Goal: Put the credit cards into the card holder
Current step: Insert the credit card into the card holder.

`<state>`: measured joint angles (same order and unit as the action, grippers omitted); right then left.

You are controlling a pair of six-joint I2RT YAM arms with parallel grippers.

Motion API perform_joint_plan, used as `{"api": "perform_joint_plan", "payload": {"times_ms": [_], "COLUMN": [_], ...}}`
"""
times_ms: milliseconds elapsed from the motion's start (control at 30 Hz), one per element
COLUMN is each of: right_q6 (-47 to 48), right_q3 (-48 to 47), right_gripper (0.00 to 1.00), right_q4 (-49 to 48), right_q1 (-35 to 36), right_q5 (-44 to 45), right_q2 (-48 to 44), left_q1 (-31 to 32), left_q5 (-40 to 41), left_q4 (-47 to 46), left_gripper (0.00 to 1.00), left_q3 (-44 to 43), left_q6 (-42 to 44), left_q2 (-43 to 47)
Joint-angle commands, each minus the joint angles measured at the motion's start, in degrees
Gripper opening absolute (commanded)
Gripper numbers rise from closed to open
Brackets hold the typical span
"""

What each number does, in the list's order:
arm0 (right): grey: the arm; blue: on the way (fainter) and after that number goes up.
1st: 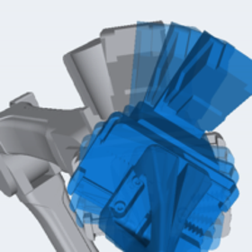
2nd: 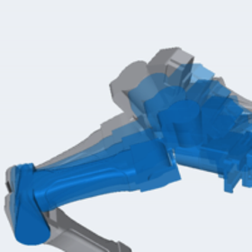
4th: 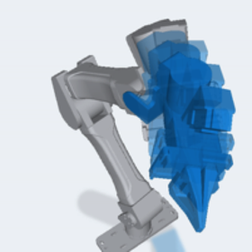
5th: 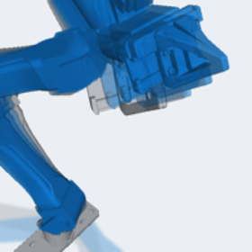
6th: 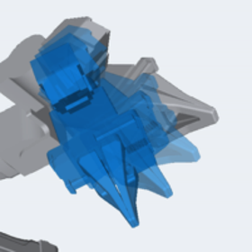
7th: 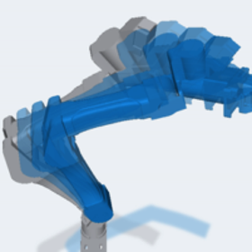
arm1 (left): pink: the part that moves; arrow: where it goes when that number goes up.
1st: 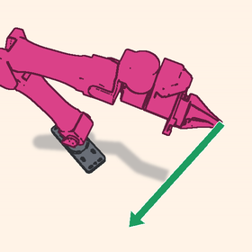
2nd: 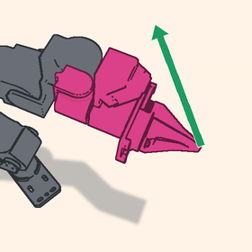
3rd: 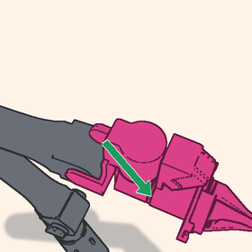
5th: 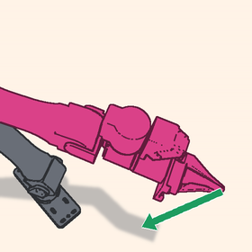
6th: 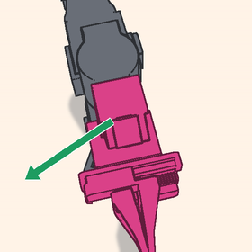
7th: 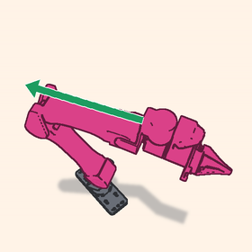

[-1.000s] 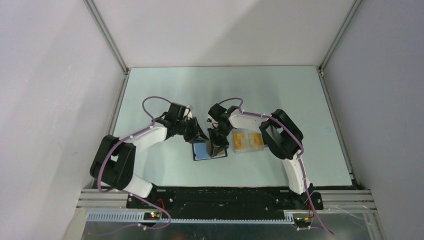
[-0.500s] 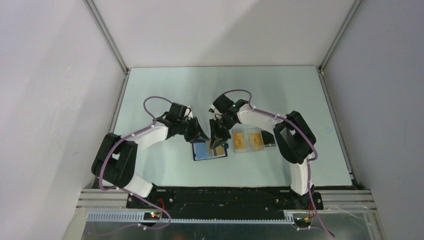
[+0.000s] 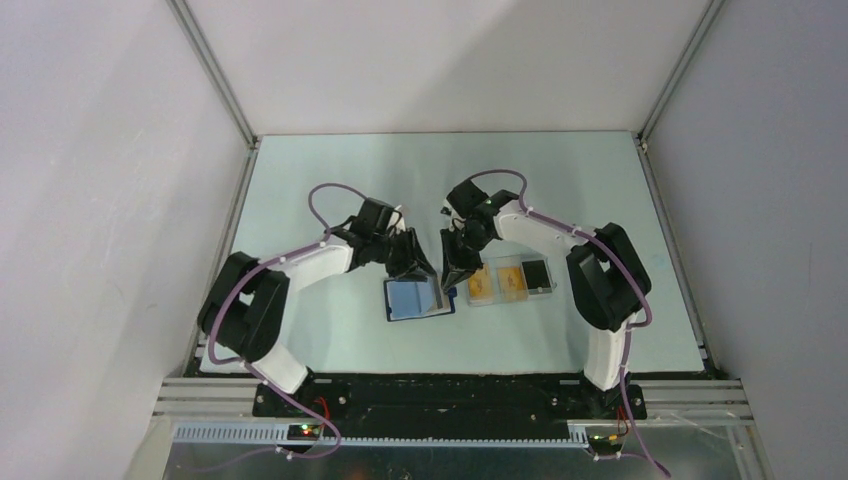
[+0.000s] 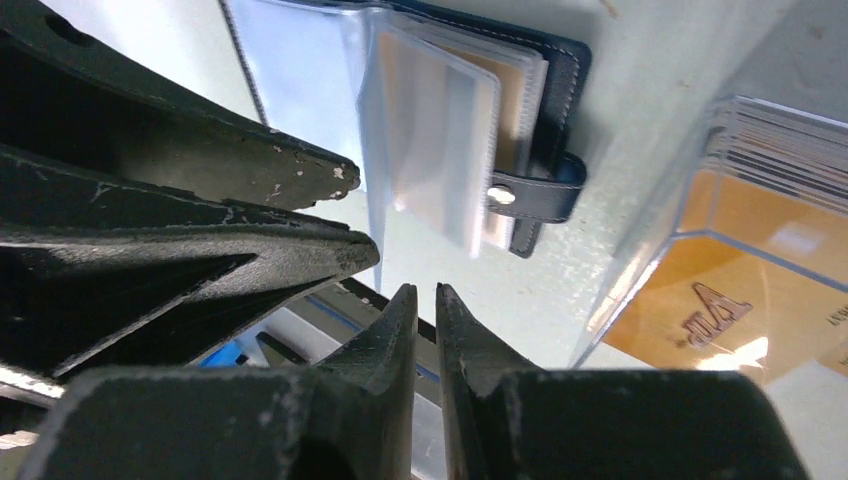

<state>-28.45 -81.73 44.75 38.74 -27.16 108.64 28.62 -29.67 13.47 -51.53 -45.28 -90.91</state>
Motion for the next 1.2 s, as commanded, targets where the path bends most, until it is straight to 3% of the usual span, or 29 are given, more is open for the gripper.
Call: {"api": "perform_joint_plan", "payload": {"times_ms": [0,500,867,1167], "right_q6": [2.0,2.7,2.4,3.4], "right_q3": [-0.2,-0.8,-8.6,-10.9], "right_gripper": [0.17,0.17,0.14,0.13], "right_q4": [3.1,3.0,1.8,5.7], "right_q1": [-0.1,1.5,6.7,7.7], "right_q5": [4.7,4.8,8.7,14.8], "right_q2": [-2.7,-2.6,8.4,14.0], "left_q1": [1.3,1.8,1.5,0.1], "left_q5": [0.3,2.5,11.6,16.3], "left_q4": [-1.6,-1.8,2.9,8.7], "left_gripper": [0.38,0.37,0.25,0.23], "left_q3": [-1.8,-0.9,3.2,3.6], "left_q6": [-1.7,-2.1,-1.5,0.5], "left_q2": [-2.3,-5.3,0.9,5.6]}}
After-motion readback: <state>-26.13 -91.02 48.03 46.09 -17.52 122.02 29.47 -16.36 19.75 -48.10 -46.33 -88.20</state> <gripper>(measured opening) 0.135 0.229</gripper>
